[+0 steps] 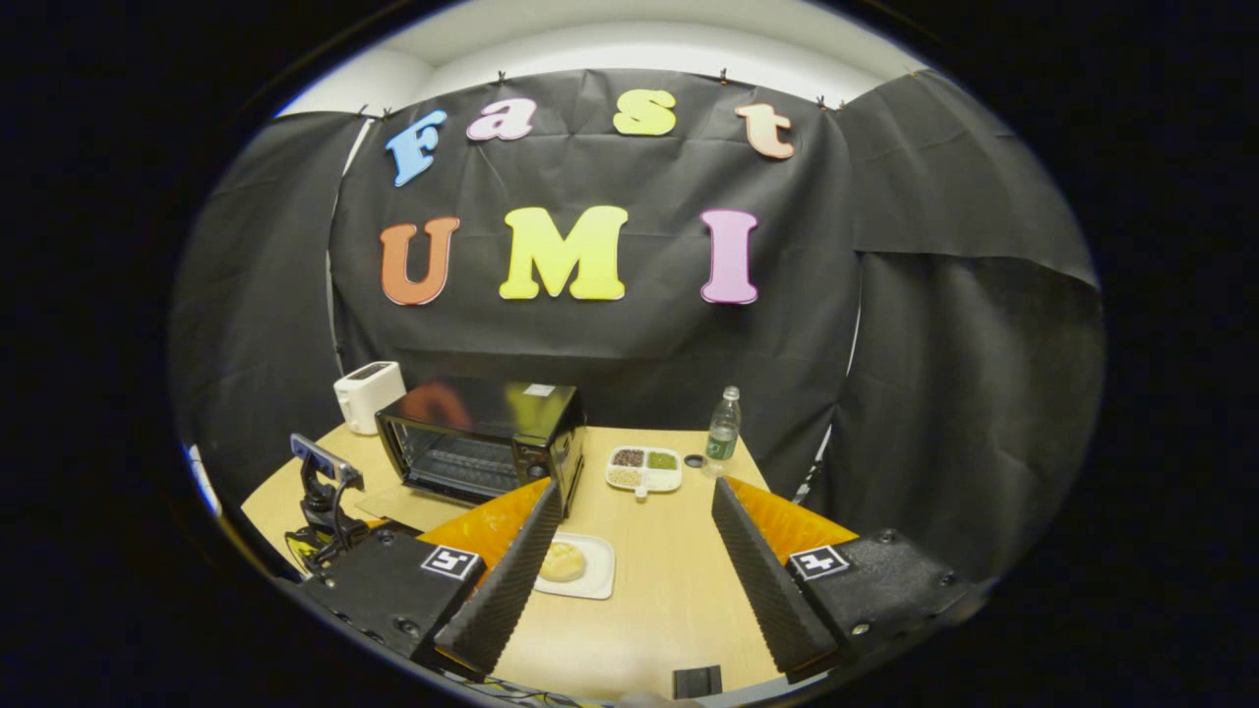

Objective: Open the electric oven with the left hand, put the food in, and close the electric oven.

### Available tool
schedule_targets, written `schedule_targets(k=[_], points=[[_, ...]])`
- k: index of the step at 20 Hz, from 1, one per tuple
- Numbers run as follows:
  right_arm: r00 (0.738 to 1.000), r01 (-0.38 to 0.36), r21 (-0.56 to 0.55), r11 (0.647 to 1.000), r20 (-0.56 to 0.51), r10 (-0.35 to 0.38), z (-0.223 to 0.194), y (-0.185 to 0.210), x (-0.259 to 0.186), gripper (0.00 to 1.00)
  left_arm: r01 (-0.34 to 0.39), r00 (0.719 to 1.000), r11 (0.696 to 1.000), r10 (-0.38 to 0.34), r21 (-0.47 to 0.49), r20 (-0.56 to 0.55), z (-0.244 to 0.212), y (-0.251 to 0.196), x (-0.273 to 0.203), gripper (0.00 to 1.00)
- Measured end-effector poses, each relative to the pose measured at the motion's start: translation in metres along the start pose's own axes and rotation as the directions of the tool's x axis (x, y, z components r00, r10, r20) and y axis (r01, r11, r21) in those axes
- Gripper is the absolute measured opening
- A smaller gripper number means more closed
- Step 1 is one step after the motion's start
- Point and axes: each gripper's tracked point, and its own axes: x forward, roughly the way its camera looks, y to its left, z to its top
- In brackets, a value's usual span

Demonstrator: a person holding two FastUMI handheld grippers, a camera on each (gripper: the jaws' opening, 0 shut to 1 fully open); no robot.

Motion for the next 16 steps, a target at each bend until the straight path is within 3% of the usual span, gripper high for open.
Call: schedule_targets(k=[3,10,16], points=[[1.000,0.003,-0.004,1.000,-0.008,-0.003,-0.004,-0.002,0.001,0.96,-0.001,0.998,1.000,0.000,-0.015,-0.069,-0.026,0.000,0.006,0.97],[0.999,0.007,0.010,1.000,-0.032,-0.006,-0.013,-0.004,0.002,0.96,0.007,0.997,1.000,-0.006,0.008,-0.075,-0.031,-0.002,0.007,0.94],[1.000,0.003,0.012,1.000,0.002,-0.003,0.001,-0.002,0.001,0.99,-0.003,1.000,0.999,0.002,0.050,0.019,0.008,0.005,-0.013,0.96]])
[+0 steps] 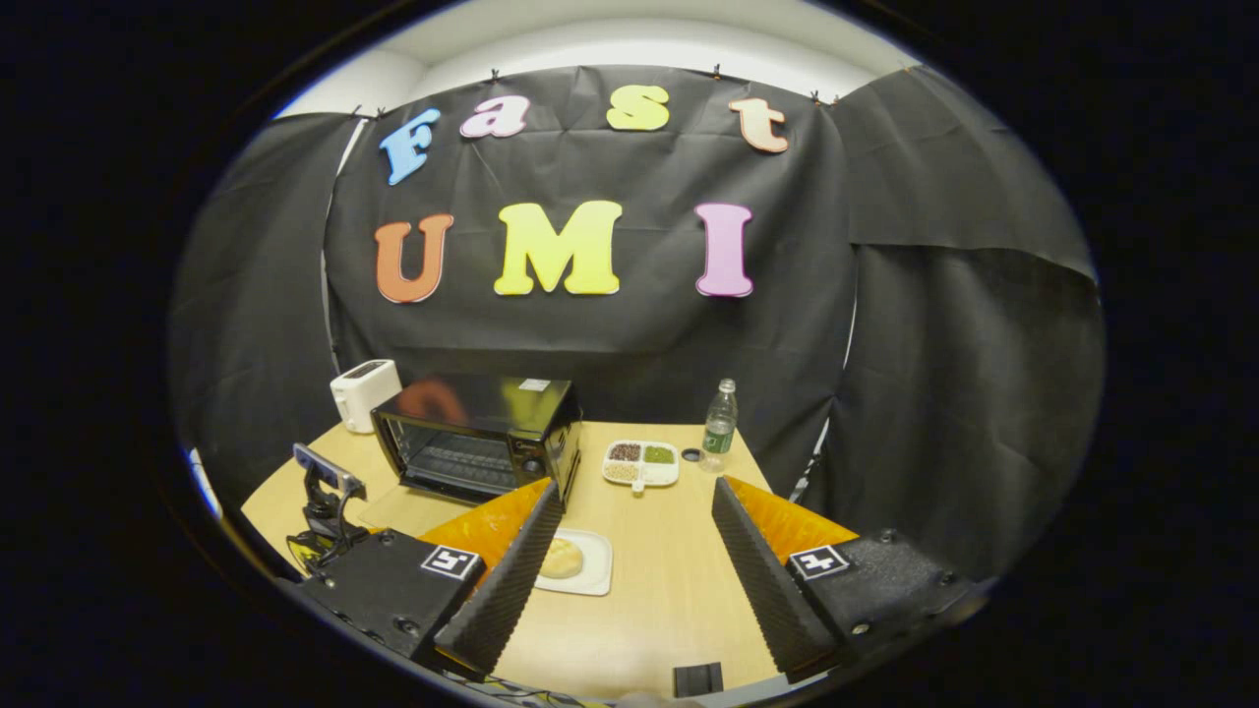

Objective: Open the electric oven with the left hand, put the food in, and close the electric oven.

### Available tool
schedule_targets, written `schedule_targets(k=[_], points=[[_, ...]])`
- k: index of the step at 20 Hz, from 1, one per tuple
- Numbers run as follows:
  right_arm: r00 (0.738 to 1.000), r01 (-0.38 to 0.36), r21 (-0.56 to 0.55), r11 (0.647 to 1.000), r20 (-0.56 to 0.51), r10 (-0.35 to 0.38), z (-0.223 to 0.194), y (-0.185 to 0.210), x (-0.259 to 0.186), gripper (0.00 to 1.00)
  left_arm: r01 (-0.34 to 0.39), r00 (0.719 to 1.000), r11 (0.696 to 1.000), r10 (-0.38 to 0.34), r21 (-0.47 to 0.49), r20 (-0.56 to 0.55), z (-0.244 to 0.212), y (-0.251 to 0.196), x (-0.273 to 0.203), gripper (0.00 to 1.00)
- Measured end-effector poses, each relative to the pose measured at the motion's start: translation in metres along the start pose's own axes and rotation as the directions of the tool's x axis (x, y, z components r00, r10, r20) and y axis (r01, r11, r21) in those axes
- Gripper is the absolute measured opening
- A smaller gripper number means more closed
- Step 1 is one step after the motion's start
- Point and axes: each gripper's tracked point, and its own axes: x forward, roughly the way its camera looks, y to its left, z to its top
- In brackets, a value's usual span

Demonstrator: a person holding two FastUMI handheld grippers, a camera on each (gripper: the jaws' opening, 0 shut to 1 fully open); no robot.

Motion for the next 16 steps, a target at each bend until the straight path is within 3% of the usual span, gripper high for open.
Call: schedule_targets(k=[7,16], points=[[0.999,-0.029,-0.007,1.000,0.039,0.029,0.001,0.014,0.007,0.96,-0.020,0.983,0.999,0.027,-0.038,0.181,0.104,0.024,-0.082,0.96],[0.988,-0.093,-0.029,0.995,-0.127,0.089,-0.123,0.062,0.057,0.97,-0.048,0.906,0.998,0.065,-0.051,0.418,0.231,0.042,-0.197,0.95]])
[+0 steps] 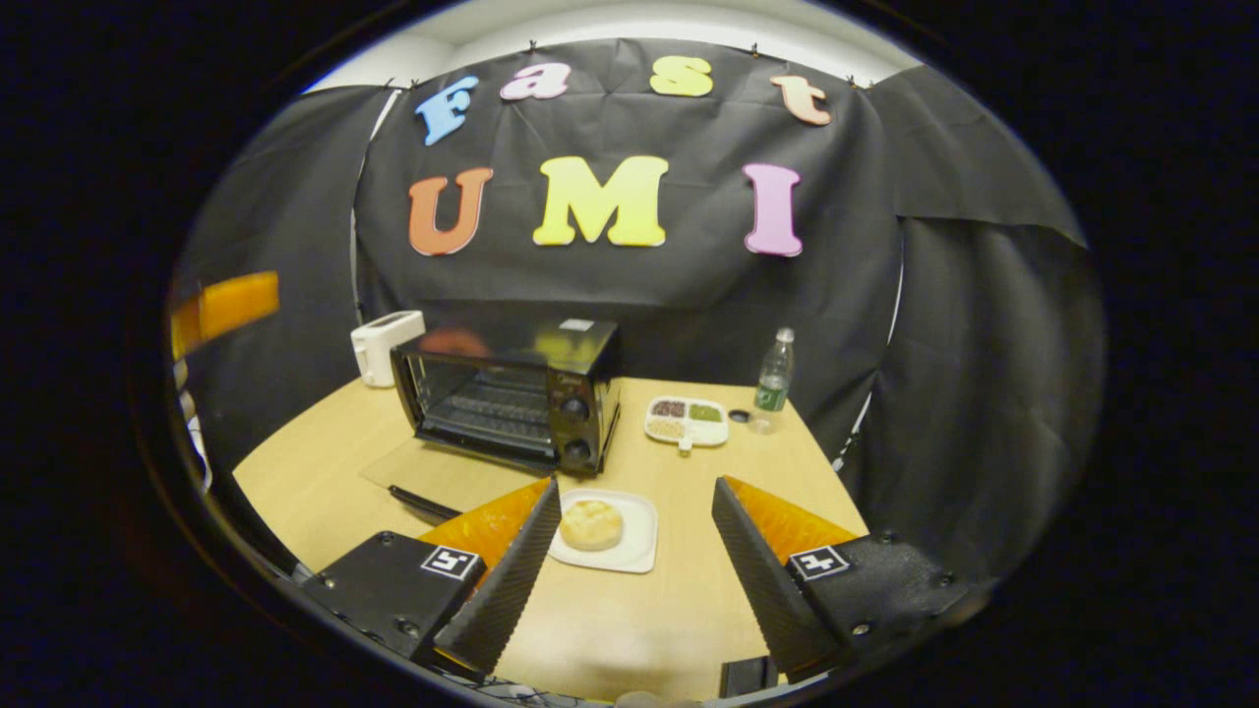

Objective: Open the electric oven with the left hand, put the food in, and close the electric oven.

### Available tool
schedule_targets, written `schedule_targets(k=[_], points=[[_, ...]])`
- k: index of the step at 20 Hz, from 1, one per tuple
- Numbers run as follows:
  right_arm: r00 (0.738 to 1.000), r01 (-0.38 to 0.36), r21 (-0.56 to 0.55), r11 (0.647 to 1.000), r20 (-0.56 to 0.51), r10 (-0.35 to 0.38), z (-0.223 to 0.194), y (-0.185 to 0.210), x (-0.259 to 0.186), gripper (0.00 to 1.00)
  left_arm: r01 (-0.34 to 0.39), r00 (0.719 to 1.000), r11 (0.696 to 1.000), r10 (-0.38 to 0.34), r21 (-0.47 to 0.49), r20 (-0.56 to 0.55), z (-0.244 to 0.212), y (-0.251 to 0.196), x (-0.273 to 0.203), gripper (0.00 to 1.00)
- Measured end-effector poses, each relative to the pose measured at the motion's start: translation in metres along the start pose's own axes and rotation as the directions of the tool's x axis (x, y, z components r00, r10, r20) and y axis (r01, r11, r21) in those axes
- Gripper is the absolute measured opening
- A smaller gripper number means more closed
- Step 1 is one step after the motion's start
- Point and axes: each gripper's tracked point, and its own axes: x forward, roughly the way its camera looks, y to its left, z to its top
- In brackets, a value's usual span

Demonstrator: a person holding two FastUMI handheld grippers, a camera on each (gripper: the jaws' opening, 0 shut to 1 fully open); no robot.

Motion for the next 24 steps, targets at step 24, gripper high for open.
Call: schedule_targets(k=[24], points=[[0.969,0.004,0.070,0.998,-0.247,0.014,-0.108,0.043,0.174,1.00,-0.014,1.000,1.000,0.014,0.019,0.001,0.030,0.016,0.012,0.95]])
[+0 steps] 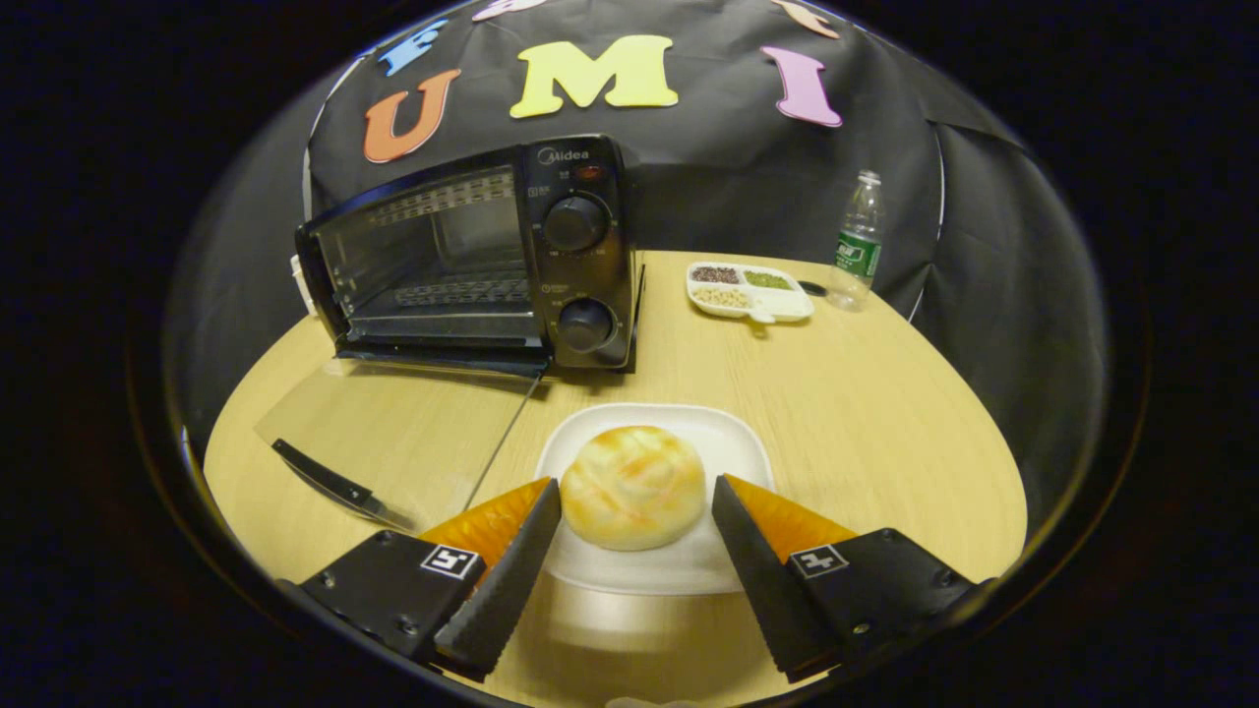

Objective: Open the electric oven with the left hand, put the food in, and close the electric oven.

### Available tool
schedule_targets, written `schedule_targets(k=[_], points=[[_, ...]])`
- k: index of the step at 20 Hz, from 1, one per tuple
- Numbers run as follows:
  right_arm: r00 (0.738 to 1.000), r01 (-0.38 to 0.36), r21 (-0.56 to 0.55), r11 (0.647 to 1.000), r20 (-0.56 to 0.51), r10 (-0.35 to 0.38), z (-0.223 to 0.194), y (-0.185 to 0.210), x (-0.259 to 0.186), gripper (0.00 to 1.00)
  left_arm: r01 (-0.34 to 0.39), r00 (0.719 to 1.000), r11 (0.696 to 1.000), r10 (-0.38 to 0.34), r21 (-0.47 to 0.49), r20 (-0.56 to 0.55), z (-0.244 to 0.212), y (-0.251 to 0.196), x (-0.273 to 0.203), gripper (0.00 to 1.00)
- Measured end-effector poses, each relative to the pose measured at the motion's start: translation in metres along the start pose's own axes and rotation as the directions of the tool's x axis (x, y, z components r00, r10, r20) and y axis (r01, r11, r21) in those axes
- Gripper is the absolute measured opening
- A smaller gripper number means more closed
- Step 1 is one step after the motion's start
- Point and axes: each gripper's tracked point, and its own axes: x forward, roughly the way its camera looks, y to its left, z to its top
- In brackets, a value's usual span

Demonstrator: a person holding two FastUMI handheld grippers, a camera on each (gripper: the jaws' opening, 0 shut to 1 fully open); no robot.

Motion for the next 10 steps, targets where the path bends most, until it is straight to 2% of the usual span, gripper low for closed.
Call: schedule_targets(k=[6,10], points=[[1.000,-0.008,0.002,1.000,-0.016,0.008,-0.0029,0.0012,0.0060,0.94,0.008,1.000,1.000,-0.008,0.003,-0.013,-0.0055,0.0002,0.0058,0.95],[1.000,-0.013,-0.009,1.000,-0.016,0.013,0.0056,0.0012,-0.0039,0.83,0.015,1.000,1.000,-0.015,0.000,-0.023,-0.0079,0.0011,0.0064,0.95]])
